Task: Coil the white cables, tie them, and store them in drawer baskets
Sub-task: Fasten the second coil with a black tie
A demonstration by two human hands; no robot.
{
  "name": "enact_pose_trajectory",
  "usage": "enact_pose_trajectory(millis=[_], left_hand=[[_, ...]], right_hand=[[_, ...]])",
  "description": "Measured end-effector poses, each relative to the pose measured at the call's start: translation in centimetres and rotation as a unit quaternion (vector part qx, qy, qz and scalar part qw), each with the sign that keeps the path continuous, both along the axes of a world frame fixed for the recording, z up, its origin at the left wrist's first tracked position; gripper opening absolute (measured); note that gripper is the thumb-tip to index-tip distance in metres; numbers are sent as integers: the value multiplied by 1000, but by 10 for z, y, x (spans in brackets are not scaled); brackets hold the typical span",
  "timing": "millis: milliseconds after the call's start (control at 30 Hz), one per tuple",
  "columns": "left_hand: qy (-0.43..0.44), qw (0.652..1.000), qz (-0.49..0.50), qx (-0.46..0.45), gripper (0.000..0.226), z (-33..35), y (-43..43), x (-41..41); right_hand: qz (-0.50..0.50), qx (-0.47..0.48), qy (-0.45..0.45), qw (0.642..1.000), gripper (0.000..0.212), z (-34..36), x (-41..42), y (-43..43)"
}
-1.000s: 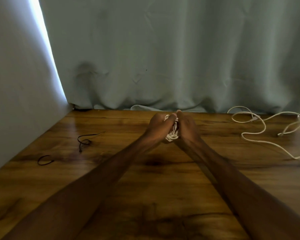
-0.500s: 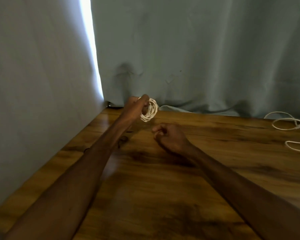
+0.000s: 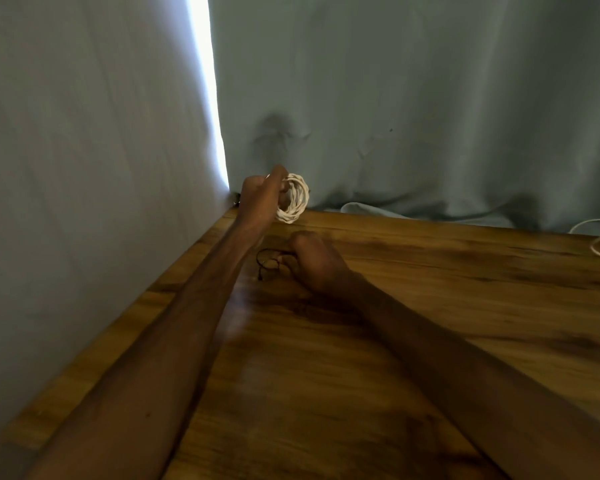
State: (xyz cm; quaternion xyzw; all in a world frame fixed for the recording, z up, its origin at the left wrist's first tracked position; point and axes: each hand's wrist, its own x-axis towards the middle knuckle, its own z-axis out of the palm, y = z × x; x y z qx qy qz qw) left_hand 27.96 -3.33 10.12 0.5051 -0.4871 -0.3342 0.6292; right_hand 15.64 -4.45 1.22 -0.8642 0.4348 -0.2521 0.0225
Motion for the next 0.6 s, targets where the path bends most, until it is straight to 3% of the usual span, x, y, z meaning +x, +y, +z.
enact_pose_trajectory(millis=[233, 400, 600], left_hand=[[-8, 1000, -10, 8, 39, -6, 5, -13], [-36, 998, -55, 1, 43, -8, 15, -33], [-77, 989, -121, 29, 39, -19, 21, -66]], right_hand=[[3, 36, -33, 999, 22, 20, -65, 16], [-4, 71, -89, 994, 7, 36, -132, 28], [12, 196, -231, 953, 12, 44, -193, 52]])
